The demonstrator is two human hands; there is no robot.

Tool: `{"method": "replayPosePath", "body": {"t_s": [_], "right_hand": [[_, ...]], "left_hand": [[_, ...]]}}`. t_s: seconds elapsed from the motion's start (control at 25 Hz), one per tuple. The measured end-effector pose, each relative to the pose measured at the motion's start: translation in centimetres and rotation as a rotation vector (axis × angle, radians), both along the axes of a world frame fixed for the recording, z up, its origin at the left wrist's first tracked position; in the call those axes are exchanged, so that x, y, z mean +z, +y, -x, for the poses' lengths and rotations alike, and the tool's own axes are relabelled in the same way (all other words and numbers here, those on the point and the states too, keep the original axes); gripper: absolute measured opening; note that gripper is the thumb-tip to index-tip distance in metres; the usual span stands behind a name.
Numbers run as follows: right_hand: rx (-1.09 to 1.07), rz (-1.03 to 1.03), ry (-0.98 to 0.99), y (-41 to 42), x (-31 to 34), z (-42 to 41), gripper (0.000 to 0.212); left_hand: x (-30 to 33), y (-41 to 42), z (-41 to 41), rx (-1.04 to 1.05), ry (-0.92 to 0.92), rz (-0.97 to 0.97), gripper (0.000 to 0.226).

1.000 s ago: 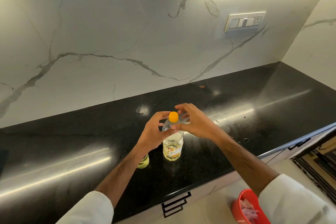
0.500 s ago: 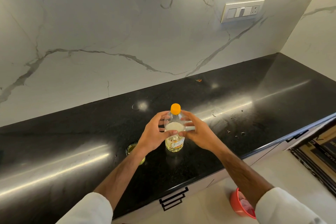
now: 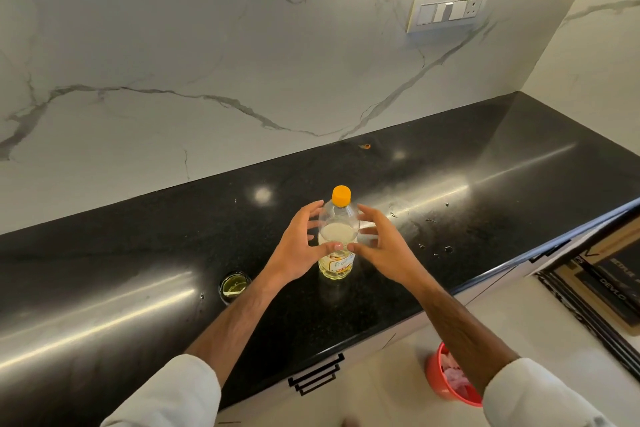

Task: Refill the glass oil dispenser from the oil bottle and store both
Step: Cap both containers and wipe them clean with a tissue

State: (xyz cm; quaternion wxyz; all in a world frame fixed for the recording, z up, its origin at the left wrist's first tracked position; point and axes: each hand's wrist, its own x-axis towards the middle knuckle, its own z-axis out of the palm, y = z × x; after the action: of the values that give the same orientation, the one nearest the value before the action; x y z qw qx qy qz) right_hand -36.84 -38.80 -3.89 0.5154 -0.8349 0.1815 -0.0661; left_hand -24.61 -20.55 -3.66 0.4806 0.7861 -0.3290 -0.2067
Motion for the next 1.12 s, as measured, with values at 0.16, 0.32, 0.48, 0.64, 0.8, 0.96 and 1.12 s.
{"method": "replayPosePath", "body": {"t_s": [0.16,0.32,0.48,0.64,0.8,0.96,1.12], "right_hand": [[-0.202,0.005,-0.149,3.7,-0.8,4.2,0.034],[0.27,0.203,-0.069,8.8,-2.9,3.9,0.036],[0.304,0.224,-0.012,11.8,-5.2,-2.2,0.034],[0.242,0.269,0.074,13.5,-7.2,-6.4,0.047],[0.192,0.401,0.14,14.0,-8.4,-8.1,0.058],[0.19,0.477,0.249,13.9,-9.1,-9.3,0.06],[0.182,0.543,0.266,13.9,-9.6,-9.8,0.037]], "left_hand": [[0.3,4.4,0.2,0.084,-0.246,0.0,0.054],[0.0,11.1,-0.9,0.208,-0.371,-0.079,0.039],[-2.3,15.8,-0.8,0.293,-0.234,-0.161,0.057],[-4.8,18.8,0.1,0.357,-0.133,-0.236,0.088],[-7.0,20.1,0.1,0.347,-0.026,-0.251,0.092],[-8.0,19.8,-0.8,0.313,0.017,-0.239,0.083],[-8.2,19.5,-1.6,0.273,0.029,-0.227,0.076]]}}
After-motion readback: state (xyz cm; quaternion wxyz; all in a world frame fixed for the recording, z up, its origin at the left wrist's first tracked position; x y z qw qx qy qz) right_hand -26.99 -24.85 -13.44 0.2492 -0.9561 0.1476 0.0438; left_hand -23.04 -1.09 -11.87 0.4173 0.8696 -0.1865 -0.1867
